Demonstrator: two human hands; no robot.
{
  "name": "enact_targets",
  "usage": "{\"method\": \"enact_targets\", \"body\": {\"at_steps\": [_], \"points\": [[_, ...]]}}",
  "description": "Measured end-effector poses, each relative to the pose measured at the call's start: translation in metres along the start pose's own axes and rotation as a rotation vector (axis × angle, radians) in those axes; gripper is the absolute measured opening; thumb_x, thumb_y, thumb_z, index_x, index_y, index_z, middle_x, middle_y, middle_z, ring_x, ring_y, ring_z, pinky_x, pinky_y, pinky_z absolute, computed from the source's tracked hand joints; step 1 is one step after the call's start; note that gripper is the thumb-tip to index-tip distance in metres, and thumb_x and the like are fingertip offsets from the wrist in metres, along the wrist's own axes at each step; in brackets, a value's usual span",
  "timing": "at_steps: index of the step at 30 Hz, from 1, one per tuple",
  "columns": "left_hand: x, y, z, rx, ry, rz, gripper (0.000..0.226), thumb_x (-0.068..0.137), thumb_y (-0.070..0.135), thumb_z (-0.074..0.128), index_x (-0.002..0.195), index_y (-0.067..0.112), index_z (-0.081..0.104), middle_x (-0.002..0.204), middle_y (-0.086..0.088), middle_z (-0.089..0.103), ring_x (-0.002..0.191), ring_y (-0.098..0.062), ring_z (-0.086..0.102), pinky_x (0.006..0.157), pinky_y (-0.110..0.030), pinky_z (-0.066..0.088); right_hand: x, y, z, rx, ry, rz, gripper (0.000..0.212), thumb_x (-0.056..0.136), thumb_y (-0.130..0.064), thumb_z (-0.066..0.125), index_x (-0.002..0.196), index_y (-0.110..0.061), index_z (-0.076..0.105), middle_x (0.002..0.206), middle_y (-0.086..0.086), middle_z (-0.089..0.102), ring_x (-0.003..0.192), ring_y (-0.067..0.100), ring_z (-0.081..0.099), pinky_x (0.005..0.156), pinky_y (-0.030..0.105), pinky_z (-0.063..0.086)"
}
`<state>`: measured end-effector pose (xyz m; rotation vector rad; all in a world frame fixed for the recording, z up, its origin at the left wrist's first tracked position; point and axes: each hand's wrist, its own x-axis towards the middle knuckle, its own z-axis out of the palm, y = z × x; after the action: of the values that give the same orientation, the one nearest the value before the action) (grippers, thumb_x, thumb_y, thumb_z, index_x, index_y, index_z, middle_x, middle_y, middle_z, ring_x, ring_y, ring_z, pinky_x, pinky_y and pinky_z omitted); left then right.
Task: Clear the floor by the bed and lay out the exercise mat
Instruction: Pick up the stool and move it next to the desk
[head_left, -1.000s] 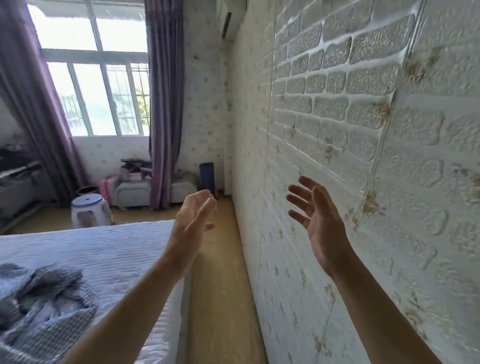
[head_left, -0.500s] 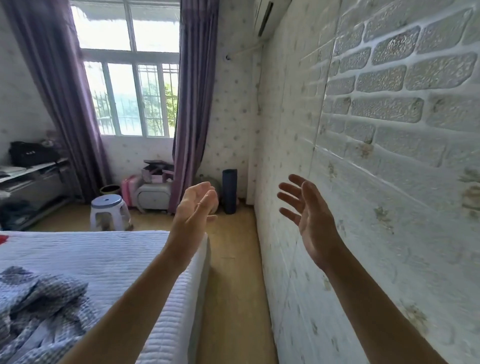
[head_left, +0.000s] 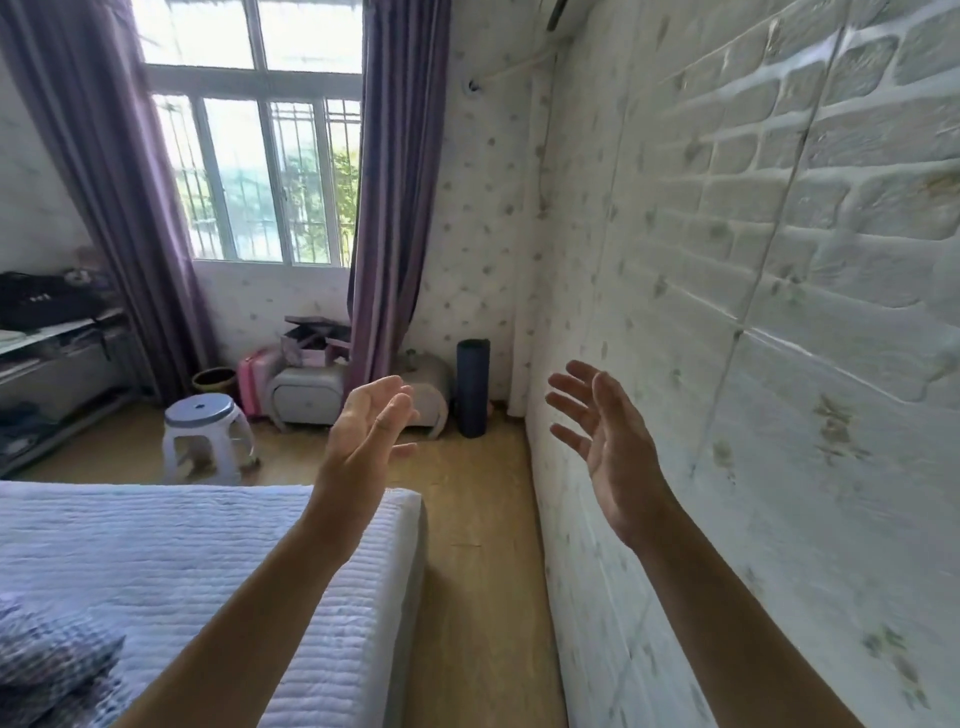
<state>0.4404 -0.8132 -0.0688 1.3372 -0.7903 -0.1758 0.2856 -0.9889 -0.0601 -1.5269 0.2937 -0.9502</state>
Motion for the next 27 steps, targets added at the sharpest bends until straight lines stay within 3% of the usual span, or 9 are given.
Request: {"method": "enact_targets", "body": {"at_steps": [4, 9, 19, 24, 27], "points": [[0.074, -0.039, 0.026, -0.009, 0.012, -0.018, 0.064, 0.081, 0.058, 0.054, 0.132, 0.02, 0.053, 0.124, 0.0, 0.066, 0.112, -0.013, 0.065, 0.088, -0.036, 0.056, 0.079, 0.039, -0.005, 0.052, -0.009, -0.008, 0.05, 0.091, -0.055, 0.043, 0.132, -0.029, 0.056, 0.132, -0.005, 0.066, 0.124, 0.013, 0.062, 0.11, 0.046, 0.047], [0.187, -0.069, 0.065, -0.012, 0.029, 0.001, 0.059, 0.085, 0.049, 0.052, 0.134, 0.015, 0.052, 0.125, -0.003, 0.064, 0.111, -0.013, 0.065, 0.084, -0.032, 0.056, 0.191, 0.078, -0.021, 0.076, -0.003, 0.005, 0.053, 0.09, -0.055, 0.044, 0.133, -0.026, 0.056, 0.13, -0.004, 0.066, 0.123, 0.011, 0.062, 0.11, 0.044, 0.047], [0.363, -0.146, 0.092, 0.011, 0.034, -0.004, 0.054, 0.087, 0.051, 0.05, 0.131, 0.021, 0.053, 0.126, 0.001, 0.063, 0.112, -0.011, 0.064, 0.086, -0.032, 0.056, 0.368, 0.154, -0.026, 0.008, -0.04, 0.016, 0.052, 0.091, -0.055, 0.043, 0.133, -0.027, 0.057, 0.131, -0.006, 0.066, 0.123, 0.01, 0.061, 0.111, 0.043, 0.047], [0.451, -0.199, 0.091, 0.012, 0.017, -0.011, 0.072, 0.078, 0.063, 0.054, 0.135, 0.019, 0.051, 0.131, 0.0, 0.06, 0.113, -0.011, 0.063, 0.092, -0.038, 0.056, 0.456, 0.199, -0.016, 0.026, -0.034, 0.013, 0.05, 0.091, -0.055, 0.045, 0.13, -0.028, 0.059, 0.128, -0.006, 0.067, 0.122, 0.01, 0.063, 0.11, 0.043, 0.047], [0.514, -0.229, 0.087, -0.026, 0.041, -0.005, 0.066, 0.083, 0.054, 0.052, 0.137, 0.016, 0.048, 0.132, -0.002, 0.059, 0.115, -0.013, 0.063, 0.092, -0.037, 0.055, 0.522, 0.224, -0.002, 0.008, -0.036, -0.004, 0.046, 0.092, -0.054, 0.044, 0.128, -0.03, 0.06, 0.127, -0.006, 0.068, 0.121, 0.011, 0.063, 0.11, 0.044, 0.046]]}}
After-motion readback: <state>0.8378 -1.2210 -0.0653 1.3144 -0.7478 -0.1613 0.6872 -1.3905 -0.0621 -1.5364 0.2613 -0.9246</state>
